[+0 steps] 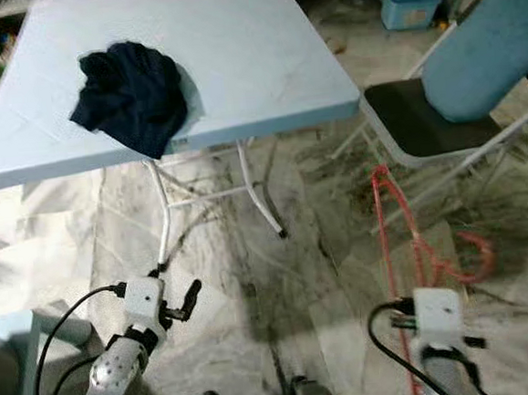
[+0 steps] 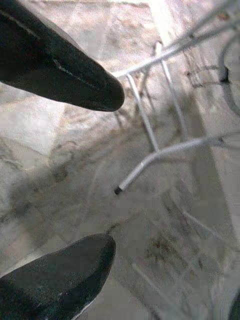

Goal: Hang hanger

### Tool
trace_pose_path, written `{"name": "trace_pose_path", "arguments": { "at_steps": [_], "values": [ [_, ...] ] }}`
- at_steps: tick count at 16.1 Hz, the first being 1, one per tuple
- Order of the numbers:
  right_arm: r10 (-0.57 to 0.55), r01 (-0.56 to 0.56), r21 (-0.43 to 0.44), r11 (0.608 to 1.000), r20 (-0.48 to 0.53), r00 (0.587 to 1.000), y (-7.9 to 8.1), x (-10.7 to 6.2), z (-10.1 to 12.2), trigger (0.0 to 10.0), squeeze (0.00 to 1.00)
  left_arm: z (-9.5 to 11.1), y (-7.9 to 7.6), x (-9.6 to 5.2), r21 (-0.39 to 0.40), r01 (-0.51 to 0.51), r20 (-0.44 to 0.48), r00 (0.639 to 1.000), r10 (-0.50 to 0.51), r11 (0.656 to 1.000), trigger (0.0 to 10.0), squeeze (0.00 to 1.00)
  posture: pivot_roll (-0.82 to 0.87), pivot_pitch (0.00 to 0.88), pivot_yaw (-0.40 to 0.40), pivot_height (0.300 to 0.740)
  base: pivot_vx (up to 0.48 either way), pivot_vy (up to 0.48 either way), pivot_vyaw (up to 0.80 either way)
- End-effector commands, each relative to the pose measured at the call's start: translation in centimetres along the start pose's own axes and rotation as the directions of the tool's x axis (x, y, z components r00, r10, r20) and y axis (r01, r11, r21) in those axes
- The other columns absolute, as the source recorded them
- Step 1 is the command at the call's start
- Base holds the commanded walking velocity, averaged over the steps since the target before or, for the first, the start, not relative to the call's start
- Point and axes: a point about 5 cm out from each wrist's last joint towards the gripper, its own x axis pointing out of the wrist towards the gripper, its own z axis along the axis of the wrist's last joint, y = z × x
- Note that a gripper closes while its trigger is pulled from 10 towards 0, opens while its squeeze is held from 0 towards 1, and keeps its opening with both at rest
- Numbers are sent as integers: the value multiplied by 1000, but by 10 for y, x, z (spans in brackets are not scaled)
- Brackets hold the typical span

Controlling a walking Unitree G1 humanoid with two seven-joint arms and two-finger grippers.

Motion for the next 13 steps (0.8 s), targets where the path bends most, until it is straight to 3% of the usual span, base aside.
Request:
{"name": "trace_pose_path", "arguments": {
  "at_steps": [1,3,6,10,13],
  "values": [
    [-5,5,-8,1000,10,1000,-4,-4,1,10000,0,1,1,-7,17,13,4,1000,-13,1000,10000,0,-114,269,22,740,0,0,0],
    [9,-9,-16,1000,20,1000,7,-3,4,10000,0,4,5,-9,19,8,16,1000,-8,1000,10000,0,-106,249,7,740,0,0,0],
    [95,-97,19,995,71,993,37,8,22,10000,0,18,12,4,15,-38,50,998,37,999,10000,0,-55,220,10,740,0,0,0],
    [98,-107,79,991,115,988,41,19,39,10000,0,40,13,6,28,-104,110,989,100,994,10000,0,-25,210,2,740,0,0,0],
    [110,-126,123,984,131,985,48,26,46,10000,0,40,9,4,15,-119,95,989,117,993,10000,0,2,204,3,740,0,0,0]
  ]
}}
